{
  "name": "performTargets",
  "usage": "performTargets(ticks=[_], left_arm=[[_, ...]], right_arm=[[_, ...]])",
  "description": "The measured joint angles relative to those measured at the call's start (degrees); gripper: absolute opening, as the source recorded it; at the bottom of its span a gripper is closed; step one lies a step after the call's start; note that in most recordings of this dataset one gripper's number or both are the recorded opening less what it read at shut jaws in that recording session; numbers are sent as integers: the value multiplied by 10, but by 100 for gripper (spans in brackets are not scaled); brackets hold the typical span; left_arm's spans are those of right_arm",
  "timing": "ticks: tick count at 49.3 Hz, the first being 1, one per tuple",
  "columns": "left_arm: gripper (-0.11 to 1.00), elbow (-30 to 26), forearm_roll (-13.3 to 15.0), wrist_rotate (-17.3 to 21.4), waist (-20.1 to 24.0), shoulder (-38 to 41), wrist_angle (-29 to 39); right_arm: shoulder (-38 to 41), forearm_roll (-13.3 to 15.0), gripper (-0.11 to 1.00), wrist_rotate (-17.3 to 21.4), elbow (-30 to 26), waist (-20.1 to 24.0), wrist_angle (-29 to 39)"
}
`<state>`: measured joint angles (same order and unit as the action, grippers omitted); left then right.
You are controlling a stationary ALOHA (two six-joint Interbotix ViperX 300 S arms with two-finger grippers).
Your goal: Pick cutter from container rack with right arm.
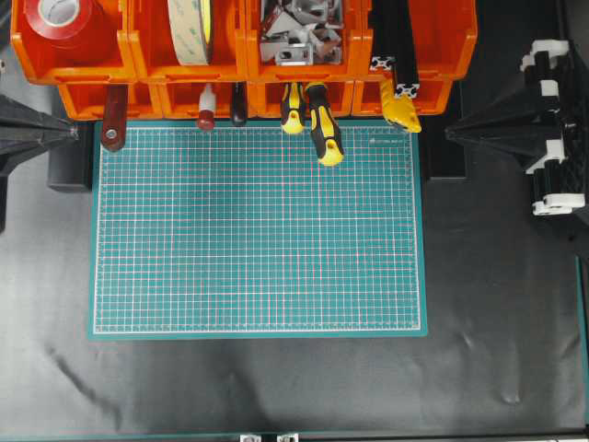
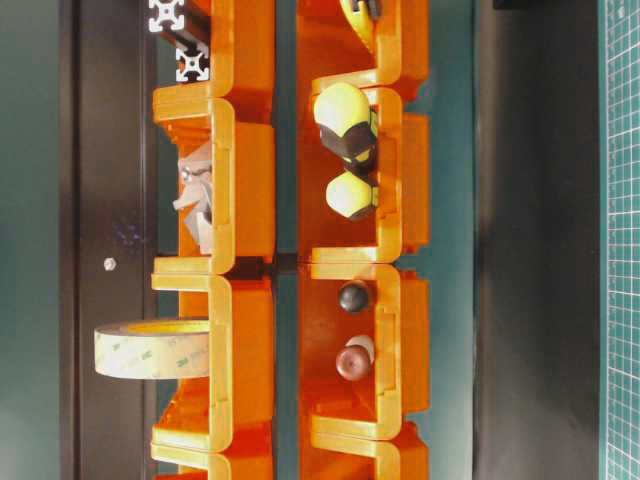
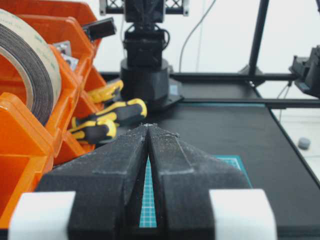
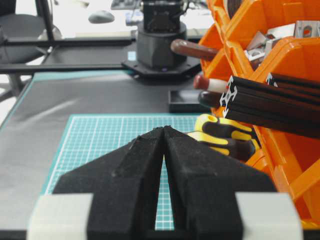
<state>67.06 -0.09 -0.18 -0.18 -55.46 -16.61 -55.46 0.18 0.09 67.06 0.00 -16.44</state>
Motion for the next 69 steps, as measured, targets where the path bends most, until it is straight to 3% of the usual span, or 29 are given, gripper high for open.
performTargets(ticks=[9, 24, 34, 37, 44, 48, 51, 56, 60, 64, 69], left_arm=[[1, -22, -15, -33, -1, -25, 56], [1, -80, -18, -57, -8, -28, 167], [1, -90, -17, -59, -8, -31, 178], [1, -90, -18, -59, -8, -30, 178], [1, -90, -18, -60, -8, -31, 178], [1, -90, -17, -61, -9, -32, 178], [1, -90, -18, -61, -10, -33, 178], [1, -91, -17, -61, -13, -38, 179], [1, -91, -17, -61, -16, -39, 178], [1, -91, -18, -61, -17, -39, 179], [1, -91, -17, -61, -17, -39, 179]], right_arm=[[1, -1, 0, 3, -17, 2, 41], [13, 2, 0, -1, -171, 25, 322], [80, 33, 0, -2, -264, 74, 486], [110, 62, 0, -1, -296, 94, 533], [178, 163, 0, 26, -348, 144, 651], [202, 236, 0, 74, -361, 172, 709], [217, 307, 0, 129, -361, 207, 747], [236, 414, 0, 203, -352, 262, 784], [245, 483, 0, 257, -336, 301, 801], [248, 521, 0, 306, -316, 329, 807], [251, 533, 0, 358, -290, 348, 807]])
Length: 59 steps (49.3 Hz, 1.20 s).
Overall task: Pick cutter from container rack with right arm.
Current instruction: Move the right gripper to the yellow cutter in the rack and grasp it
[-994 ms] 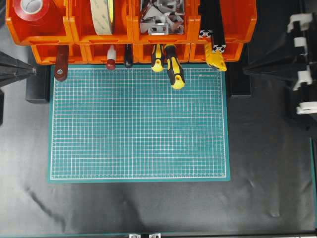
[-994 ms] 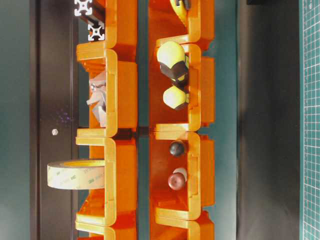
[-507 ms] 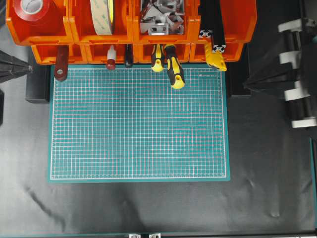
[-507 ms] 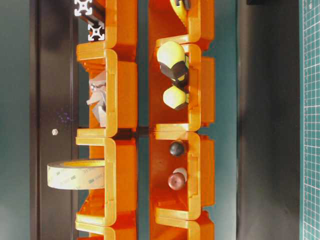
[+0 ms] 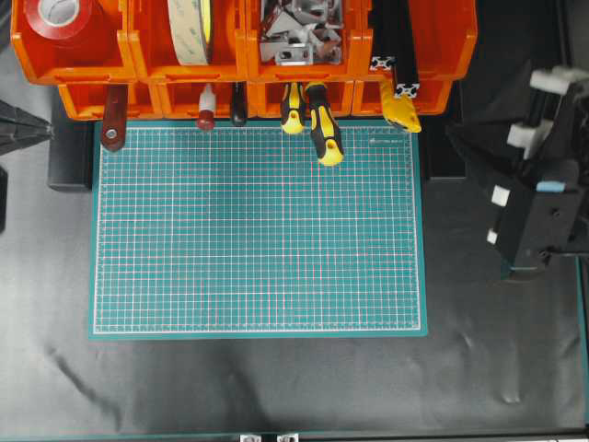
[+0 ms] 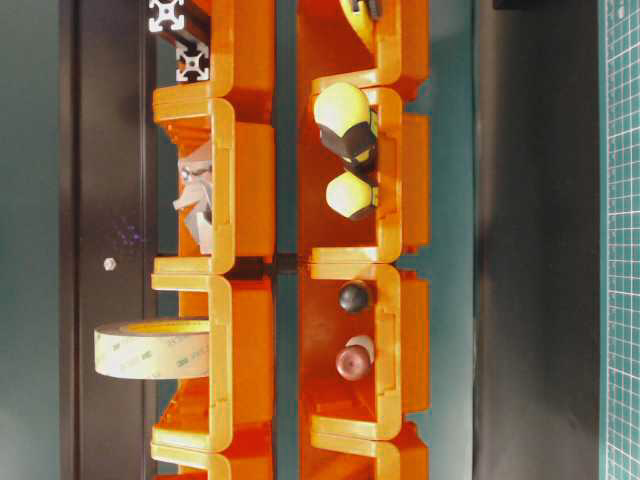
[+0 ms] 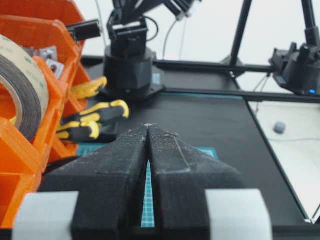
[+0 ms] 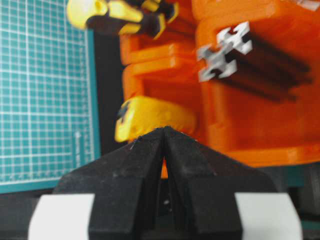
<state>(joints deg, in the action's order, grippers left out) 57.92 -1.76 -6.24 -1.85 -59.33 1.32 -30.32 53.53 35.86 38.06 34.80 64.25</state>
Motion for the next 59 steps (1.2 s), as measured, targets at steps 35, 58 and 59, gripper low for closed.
performTargets(ticks=[35, 58, 59], left_arm=[[1, 0, 0, 1, 1, 6, 0], [1, 1, -1, 0, 2, 7, 1], [1, 1, -1, 0, 1, 8, 1]], right_arm=[[52, 37, 79, 42, 88, -48, -91], [99, 82, 75, 72, 102, -134, -162], [100, 83, 75, 72, 103, -137, -163]])
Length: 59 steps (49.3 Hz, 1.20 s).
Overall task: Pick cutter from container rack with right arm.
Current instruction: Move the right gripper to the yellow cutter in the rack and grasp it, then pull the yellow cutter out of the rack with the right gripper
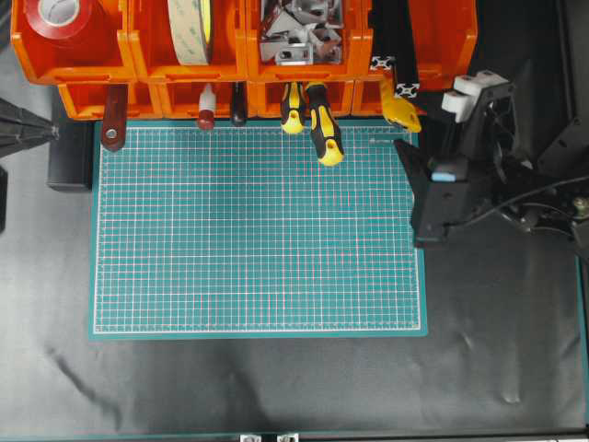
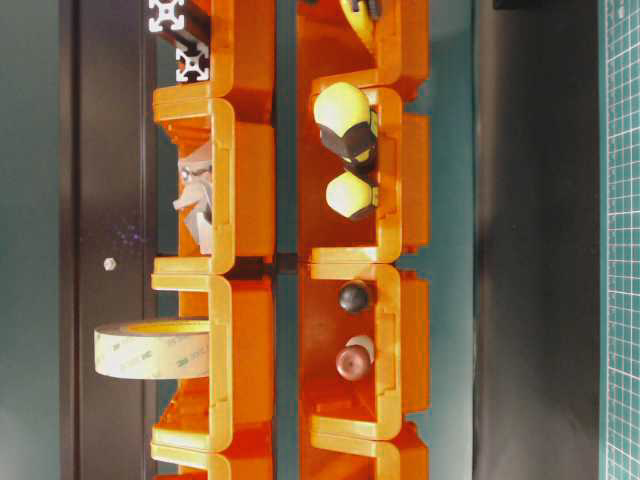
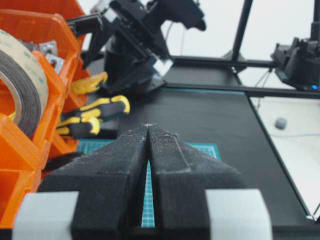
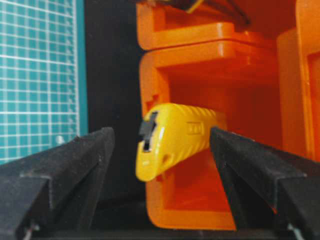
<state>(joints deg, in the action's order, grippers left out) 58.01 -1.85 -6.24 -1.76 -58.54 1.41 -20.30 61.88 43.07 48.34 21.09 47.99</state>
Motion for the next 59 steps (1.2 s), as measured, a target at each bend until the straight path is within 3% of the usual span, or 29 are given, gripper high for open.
performTargets(ticks=[14, 21, 35, 59], left_arm=[[1, 0, 0, 0, 1, -1, -1], [1, 2, 0, 0, 4, -1, -1], [1, 2, 0, 0, 5, -3, 0], [1, 2, 0, 0, 6, -4, 0]], right_arm=[[8, 3, 74, 0, 8, -25, -25], [8, 4, 68, 0, 10, -27, -28], [8, 1, 33, 1, 8, -25, -28], [-12, -6, 27, 1, -52, 57, 79]])
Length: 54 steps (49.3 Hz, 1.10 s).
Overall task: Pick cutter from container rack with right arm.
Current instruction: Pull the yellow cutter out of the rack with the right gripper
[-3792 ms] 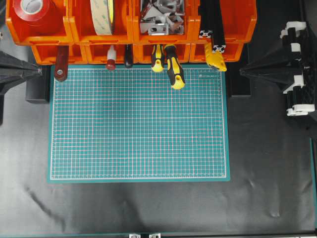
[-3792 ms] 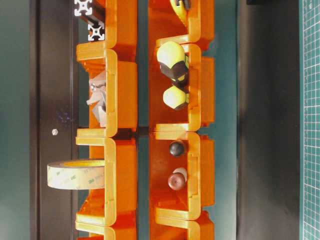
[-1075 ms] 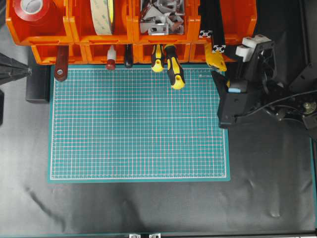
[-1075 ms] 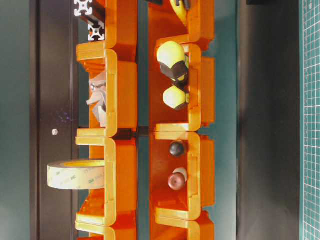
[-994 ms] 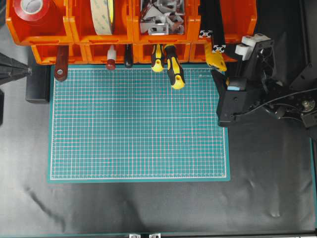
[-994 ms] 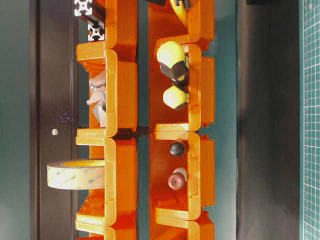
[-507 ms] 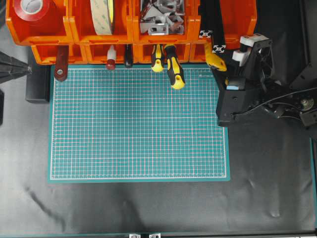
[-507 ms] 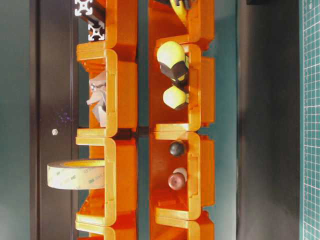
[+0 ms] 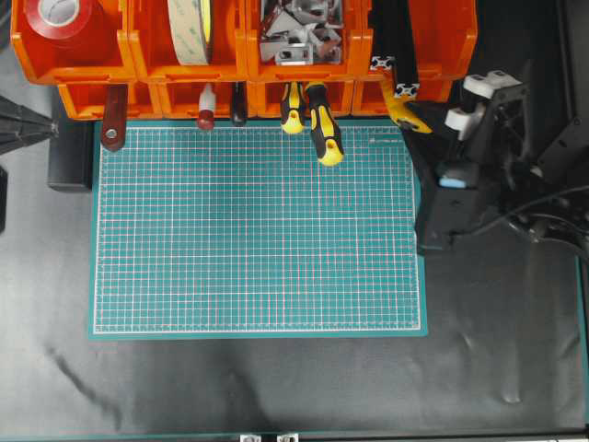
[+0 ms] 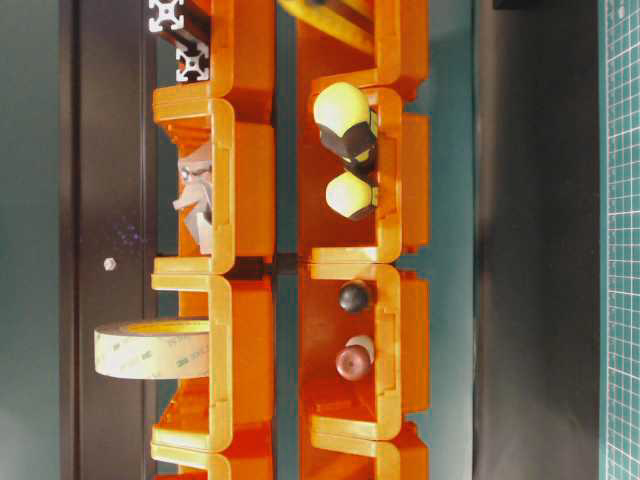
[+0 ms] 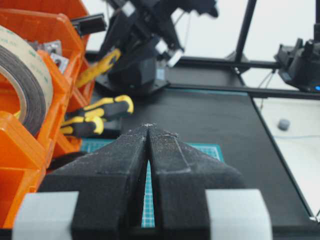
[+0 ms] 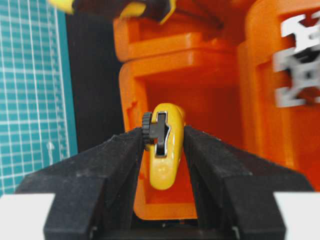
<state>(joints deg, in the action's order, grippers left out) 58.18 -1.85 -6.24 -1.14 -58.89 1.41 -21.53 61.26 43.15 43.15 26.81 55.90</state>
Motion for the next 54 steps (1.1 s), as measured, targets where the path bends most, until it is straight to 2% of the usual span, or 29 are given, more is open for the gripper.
performTargets(ticks=[16, 28, 41, 49, 54], left_arm=[[1, 4, 0, 0, -1, -2, 5], [1, 4, 0, -1, -1, -13, 17], [1, 4, 1, -1, -11, -33, 17], [1, 4, 0, -9, -12, -41, 18], [1, 4, 0, -18, -13, -43, 18]], right_arm=[[-40, -5, 27, -3, -91, 98, 39], [-26, -12, 27, -3, -147, 163, 33], [63, -20, 27, -3, -158, 156, -83], [127, -16, 27, -8, -159, 110, -192], [160, 3, 27, -15, -159, 81, -250]])
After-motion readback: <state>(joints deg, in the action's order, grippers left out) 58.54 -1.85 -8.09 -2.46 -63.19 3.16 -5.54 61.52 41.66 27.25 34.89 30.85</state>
